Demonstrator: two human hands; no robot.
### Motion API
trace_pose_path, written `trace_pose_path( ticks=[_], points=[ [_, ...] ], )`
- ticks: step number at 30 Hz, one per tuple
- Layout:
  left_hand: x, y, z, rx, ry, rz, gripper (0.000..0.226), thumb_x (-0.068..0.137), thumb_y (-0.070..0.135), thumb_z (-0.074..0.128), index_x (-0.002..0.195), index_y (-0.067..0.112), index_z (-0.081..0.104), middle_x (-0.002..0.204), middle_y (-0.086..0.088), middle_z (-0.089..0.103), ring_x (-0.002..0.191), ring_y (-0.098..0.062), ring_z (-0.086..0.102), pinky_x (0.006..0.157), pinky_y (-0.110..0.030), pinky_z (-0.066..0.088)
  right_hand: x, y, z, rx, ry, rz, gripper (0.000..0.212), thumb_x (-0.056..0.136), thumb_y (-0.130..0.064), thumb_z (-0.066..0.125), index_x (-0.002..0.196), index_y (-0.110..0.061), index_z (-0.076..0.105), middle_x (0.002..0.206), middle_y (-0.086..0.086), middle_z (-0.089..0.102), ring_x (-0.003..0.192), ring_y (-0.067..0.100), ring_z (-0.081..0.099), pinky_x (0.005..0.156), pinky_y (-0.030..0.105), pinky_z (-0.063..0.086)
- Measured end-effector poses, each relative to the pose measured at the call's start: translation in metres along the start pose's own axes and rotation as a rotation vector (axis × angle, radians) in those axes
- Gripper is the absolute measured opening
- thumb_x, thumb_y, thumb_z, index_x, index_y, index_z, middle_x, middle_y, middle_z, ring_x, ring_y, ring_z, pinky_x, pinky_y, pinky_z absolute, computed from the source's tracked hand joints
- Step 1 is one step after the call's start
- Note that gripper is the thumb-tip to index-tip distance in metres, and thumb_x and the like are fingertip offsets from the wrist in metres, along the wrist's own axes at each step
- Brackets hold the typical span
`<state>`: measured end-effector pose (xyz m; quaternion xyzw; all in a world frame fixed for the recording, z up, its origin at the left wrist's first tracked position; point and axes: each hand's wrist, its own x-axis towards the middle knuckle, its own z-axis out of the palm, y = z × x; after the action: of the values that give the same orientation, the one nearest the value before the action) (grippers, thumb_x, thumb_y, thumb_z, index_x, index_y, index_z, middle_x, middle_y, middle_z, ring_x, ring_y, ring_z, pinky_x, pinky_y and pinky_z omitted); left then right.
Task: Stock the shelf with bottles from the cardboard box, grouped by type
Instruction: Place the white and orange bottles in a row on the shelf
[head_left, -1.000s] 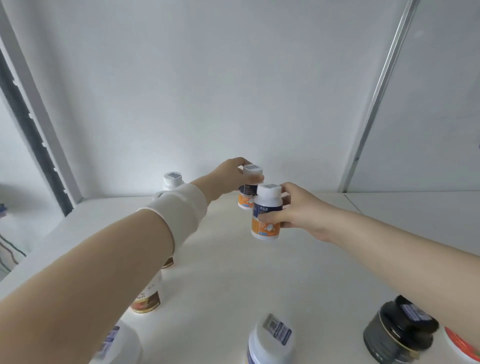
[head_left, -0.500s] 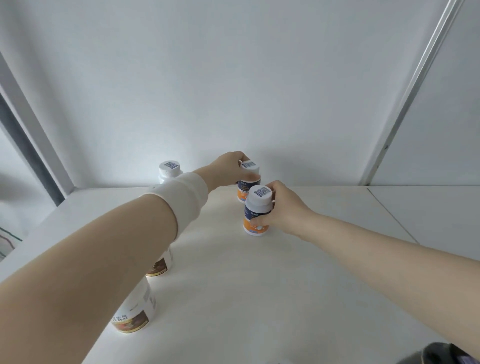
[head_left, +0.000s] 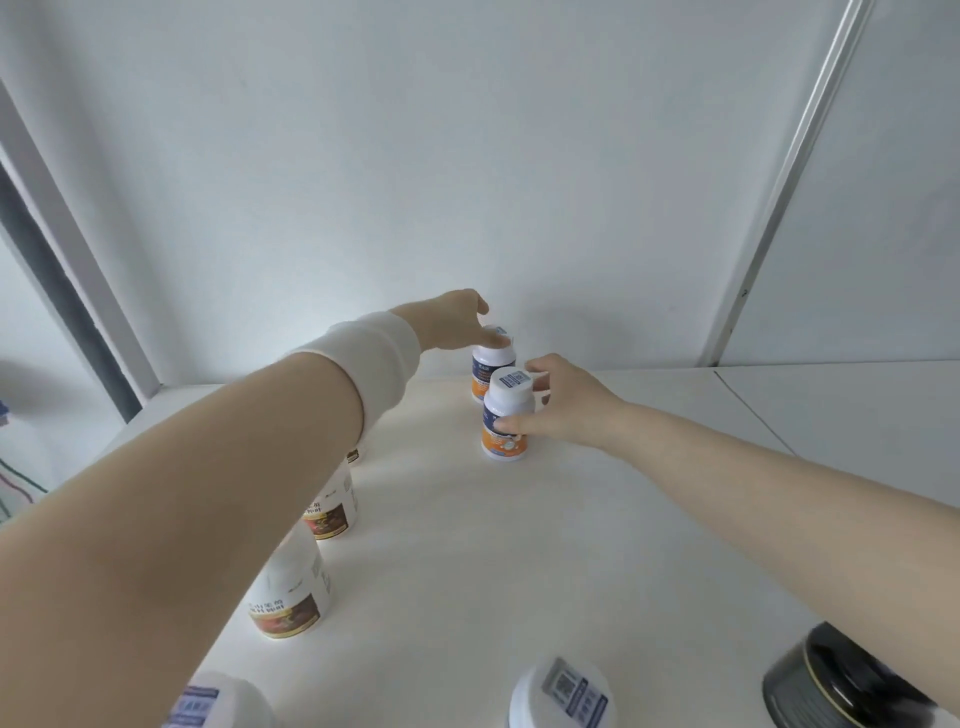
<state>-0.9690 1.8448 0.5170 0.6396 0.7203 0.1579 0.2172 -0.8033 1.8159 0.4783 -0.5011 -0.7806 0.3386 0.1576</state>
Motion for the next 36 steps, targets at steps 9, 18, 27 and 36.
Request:
trace_pose_path(
  ticks=[9, 18, 27, 36],
  points=[
    [-0.127, 0.042, -0.035, 0.311, 0.171, 0.008, 0.048, 0.092, 0.036, 0.054, 0.134, 0.016, 0.042, 0.137, -0.001, 0.048, 0.125, -0.022, 0.044, 0.101, -0.035, 0.036, -0.09, -0.042, -0.04, -0.261, 0.152, -0.098, 0.075, 0.085, -0.044, 0.059, 0.143, -0.012, 0.025, 0.145, 0.007, 0.036, 0.13, 0.023, 0.039, 0.097, 0.031, 0.036],
    [-0.319, 0.033, -0.018, 0.842, 0.385, -0.119, 0.041, 0.093, 0.029, 0.05, 0.128, 0.01, 0.045, 0.12, -0.01, 0.056, 0.109, -0.031, 0.055, 0.079, -0.033, 0.038, -0.217, -0.085, 0.0, -0.614, 0.276, -0.344, 0.048, 0.092, -0.024, 0.048, 0.136, -0.01, 0.035, 0.134, 0.013, 0.041, 0.125, 0.031, 0.04, 0.097, 0.038, 0.036],
    [-0.482, -0.029, -0.019, 1.13, 0.389, -0.296, 0.043, 0.095, 0.032, 0.047, 0.132, 0.011, 0.039, 0.126, -0.011, 0.051, 0.114, -0.028, 0.051, 0.089, -0.036, 0.041, -0.303, -0.154, 0.102, -0.763, 0.217, -0.636, 0.043, 0.093, -0.028, 0.044, 0.131, -0.008, 0.039, 0.132, 0.014, 0.044, 0.121, 0.032, 0.043, 0.093, 0.038, 0.036],
    [-0.638, -0.198, 0.007, 0.991, 0.239, -0.574, 0.042, 0.095, 0.031, 0.045, 0.131, 0.01, 0.04, 0.125, -0.009, 0.051, 0.114, -0.027, 0.05, 0.088, -0.032, 0.039, -0.353, -0.235, 0.299, -0.791, -0.026, -0.921, 0.043, 0.094, -0.029, 0.043, 0.132, -0.009, 0.037, 0.136, 0.012, 0.041, 0.125, 0.031, 0.038, 0.104, 0.039, 0.032]
  ],
)
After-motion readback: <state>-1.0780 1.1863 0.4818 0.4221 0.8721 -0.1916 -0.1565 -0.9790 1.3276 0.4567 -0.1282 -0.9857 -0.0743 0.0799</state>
